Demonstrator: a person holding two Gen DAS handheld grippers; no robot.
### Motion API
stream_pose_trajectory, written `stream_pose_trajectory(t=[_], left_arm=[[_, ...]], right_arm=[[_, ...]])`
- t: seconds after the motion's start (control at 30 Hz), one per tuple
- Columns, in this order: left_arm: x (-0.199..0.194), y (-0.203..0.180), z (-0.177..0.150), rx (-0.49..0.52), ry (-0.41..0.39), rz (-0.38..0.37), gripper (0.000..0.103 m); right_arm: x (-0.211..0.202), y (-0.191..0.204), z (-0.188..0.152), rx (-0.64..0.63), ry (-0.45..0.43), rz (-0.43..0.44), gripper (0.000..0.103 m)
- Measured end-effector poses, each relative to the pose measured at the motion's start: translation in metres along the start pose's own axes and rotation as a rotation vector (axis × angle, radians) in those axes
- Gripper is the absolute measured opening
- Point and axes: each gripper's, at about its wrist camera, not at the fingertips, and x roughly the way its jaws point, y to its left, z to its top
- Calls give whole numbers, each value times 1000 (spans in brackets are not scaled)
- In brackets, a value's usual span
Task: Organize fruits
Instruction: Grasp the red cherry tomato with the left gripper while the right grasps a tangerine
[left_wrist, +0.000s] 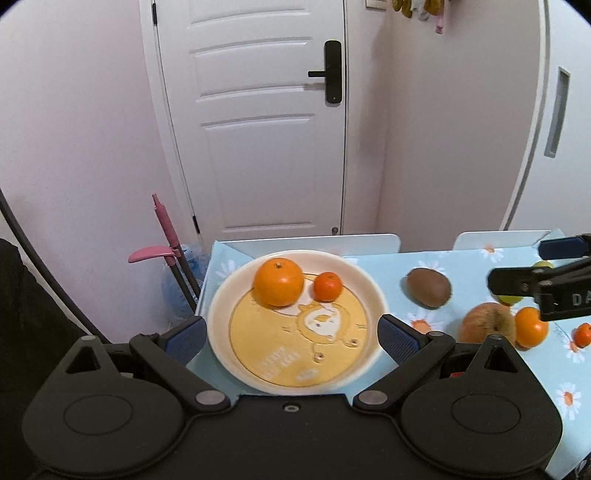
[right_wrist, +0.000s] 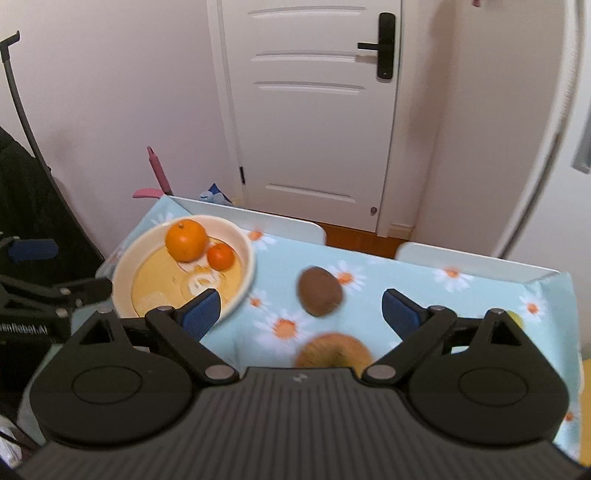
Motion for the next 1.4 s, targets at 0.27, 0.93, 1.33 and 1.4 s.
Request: stream_pose_trajectory(t=[0.27, 0.93, 1.33, 1.4], left_arm=[[-23, -45, -17, -38, 5, 40, 101], [-10, -169, -76, -40, 60, -3, 100], [31, -211, -94, -3, 82, -45, 76], [37, -216, -94, 3, 84, -48, 69]], right_arm=[[-30, -49, -32, -21, 6, 10, 103], [-31, -143, -96, -71, 5, 63, 103], [-12, -184, -130, -14, 2, -4, 103], [-10, -190, -134, 1, 6, -14, 103]])
